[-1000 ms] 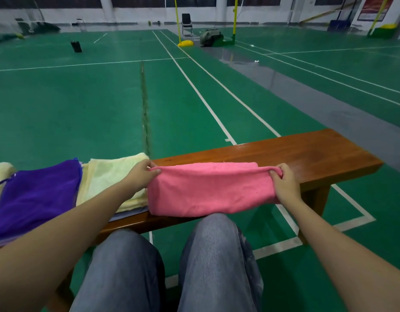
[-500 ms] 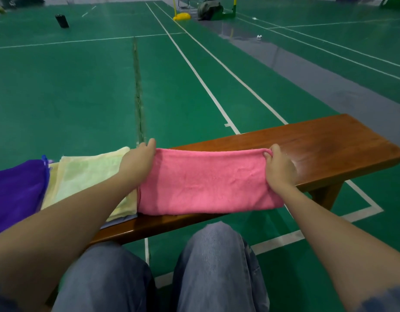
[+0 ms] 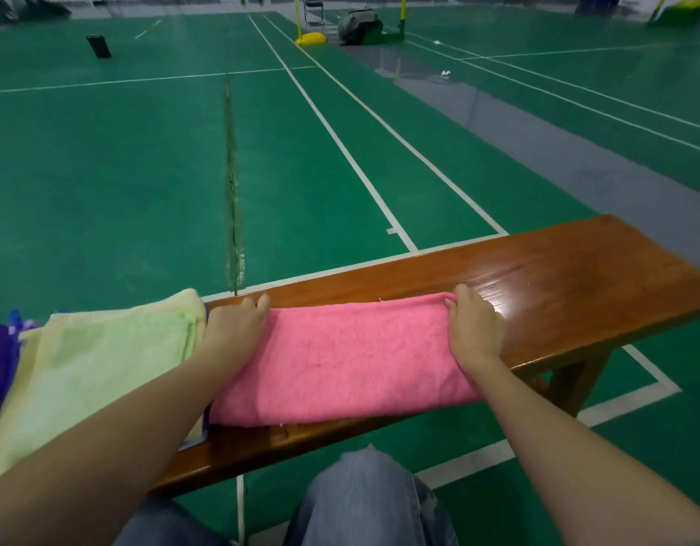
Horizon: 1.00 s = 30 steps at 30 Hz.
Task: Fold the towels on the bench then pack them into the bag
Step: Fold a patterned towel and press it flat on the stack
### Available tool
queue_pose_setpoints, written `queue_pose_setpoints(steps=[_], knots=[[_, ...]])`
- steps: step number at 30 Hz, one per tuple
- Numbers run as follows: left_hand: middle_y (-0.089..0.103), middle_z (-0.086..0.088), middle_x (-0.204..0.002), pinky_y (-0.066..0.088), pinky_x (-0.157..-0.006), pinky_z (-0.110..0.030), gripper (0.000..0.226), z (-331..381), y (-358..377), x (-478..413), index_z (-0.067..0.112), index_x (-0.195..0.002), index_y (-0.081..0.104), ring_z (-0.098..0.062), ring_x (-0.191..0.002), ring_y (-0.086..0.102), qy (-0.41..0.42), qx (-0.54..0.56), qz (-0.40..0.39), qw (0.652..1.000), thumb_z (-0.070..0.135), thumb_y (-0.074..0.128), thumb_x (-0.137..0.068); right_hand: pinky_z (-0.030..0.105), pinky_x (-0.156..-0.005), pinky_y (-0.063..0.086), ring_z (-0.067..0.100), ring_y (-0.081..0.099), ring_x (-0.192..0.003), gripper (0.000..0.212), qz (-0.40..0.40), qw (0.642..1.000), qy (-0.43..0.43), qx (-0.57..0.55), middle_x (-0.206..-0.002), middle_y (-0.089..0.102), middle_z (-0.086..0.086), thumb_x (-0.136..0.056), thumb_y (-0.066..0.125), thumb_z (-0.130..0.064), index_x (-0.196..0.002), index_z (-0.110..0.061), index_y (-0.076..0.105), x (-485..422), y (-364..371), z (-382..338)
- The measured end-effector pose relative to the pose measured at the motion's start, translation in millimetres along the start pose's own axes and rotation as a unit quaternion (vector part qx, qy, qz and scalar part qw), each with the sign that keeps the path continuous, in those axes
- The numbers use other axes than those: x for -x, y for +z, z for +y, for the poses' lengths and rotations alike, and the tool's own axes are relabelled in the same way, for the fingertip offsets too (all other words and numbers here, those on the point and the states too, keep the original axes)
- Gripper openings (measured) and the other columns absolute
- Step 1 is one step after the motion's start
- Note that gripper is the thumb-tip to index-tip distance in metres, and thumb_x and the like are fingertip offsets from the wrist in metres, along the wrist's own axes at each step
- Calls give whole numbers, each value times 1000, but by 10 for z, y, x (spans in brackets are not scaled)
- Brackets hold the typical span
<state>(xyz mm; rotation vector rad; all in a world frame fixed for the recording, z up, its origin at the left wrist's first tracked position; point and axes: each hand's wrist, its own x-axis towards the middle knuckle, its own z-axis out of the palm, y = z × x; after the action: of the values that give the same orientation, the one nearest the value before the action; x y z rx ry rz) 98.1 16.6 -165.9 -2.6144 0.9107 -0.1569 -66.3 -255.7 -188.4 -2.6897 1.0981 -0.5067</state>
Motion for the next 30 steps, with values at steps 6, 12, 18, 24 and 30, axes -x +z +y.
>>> queue_pose_setpoints(steps=[6, 12, 18, 24, 30], knots=[[41, -7, -132, 36, -94, -35, 36, 87, -127, 33, 14, -130, 36, -25, -119, 41, -41, 45, 50, 997, 12, 36, -94, 30, -72, 46, 16, 51, -79, 22, 34, 999, 27, -18, -90, 54, 1, -96, 45, -38, -97, -16, 46, -4, 63, 21], [9, 0, -158, 1, -117, -49, 55, 278, -179, 407, 36, -147, 18, -25, -145, 5, 62, 198, -54, 977, 52, 30, -96, 38, -79, 49, 24, 53, -92, 39, 14, 993, 87, -79, -105, 57, 13, -95, 46, -40, -118, -9, 42, 97, -90, -56], [-6, -5, -159, -8, -114, -53, 65, 294, -155, 675, 39, -149, 0, -31, -145, -7, 36, 196, -131, 971, 63, 22, -93, 39, -89, 44, 33, 47, -112, 57, -105, 992, 69, -32, -126, 45, 19, -91, 53, -38, -138, -23, 25, 334, -330, -20], [-20, -8, -156, -5, -112, -57, 77, 309, -129, 858, 41, -148, -8, -36, -142, -19, -13, 276, -205, 939, 69, 31, -88, 26, -61, 45, 30, 56, -94, 65, -241, 959, 71, -134, -125, 41, 19, -86, 61, -21, -137, -30, 23, 459, -505, -18], [-28, -6, -153, -9, -111, -59, 79, 310, -16, 895, 40, -147, -12, -34, -139, -27, -15, 298, -210, 931, 69, 32, -88, 24, -56, 41, 16, 52, -81, 48, -288, 922, 63, -251, -117, 46, 11, -80, 54, 8, -113, -25, 48, 474, -610, 49]])
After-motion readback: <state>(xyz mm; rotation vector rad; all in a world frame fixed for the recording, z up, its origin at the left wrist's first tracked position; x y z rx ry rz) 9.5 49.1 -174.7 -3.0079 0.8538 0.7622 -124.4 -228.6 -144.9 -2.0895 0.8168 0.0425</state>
